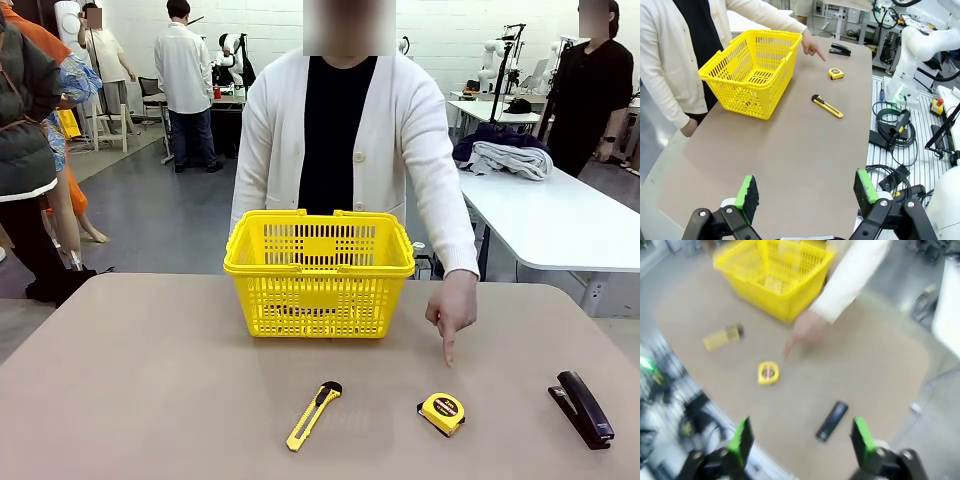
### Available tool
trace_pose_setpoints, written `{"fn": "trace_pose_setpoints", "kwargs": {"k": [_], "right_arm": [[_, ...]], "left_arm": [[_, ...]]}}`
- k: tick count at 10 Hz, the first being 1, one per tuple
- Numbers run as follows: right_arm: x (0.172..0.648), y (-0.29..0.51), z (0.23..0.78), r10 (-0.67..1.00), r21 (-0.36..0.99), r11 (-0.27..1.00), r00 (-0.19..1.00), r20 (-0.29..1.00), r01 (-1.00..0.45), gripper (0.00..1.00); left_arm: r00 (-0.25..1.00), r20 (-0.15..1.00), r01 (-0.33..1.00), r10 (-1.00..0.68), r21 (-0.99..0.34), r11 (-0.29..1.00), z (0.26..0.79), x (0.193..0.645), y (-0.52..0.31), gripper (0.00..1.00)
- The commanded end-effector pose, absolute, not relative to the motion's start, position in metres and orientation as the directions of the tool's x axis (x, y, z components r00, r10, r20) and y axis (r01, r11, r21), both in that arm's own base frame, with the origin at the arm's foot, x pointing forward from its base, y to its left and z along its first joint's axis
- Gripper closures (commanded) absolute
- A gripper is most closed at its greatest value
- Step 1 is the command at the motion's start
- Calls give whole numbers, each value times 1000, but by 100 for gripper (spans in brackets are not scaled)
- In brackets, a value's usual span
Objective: Place the items the person wants into the basket.
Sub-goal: Pick up the item the person points to and place it in the Market Basket.
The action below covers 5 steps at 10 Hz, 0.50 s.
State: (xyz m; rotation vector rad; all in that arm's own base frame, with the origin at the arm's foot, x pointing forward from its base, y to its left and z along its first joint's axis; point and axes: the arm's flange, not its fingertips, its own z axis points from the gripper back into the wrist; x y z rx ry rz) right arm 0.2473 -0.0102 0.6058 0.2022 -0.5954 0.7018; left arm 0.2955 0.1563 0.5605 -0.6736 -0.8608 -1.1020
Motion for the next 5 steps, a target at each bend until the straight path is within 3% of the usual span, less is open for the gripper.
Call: {"fn": "trace_pose_setpoints", "kwargs": {"k": [1,3,5], "right_arm": [[274,36,605,717,-68,666,613,330,-743,0],[285,85,565,785,-91,615,597,166,-783,0],[298,114,531,800,-122,598,581,150,-792,0]], "left_arm": [[174,870,951,-461,-27,308,561,296,158,1],[174,870,951,-461,-27,308,561,296,158,1],[174,870,951,-461,-27,308,561,296,158,1]]}}
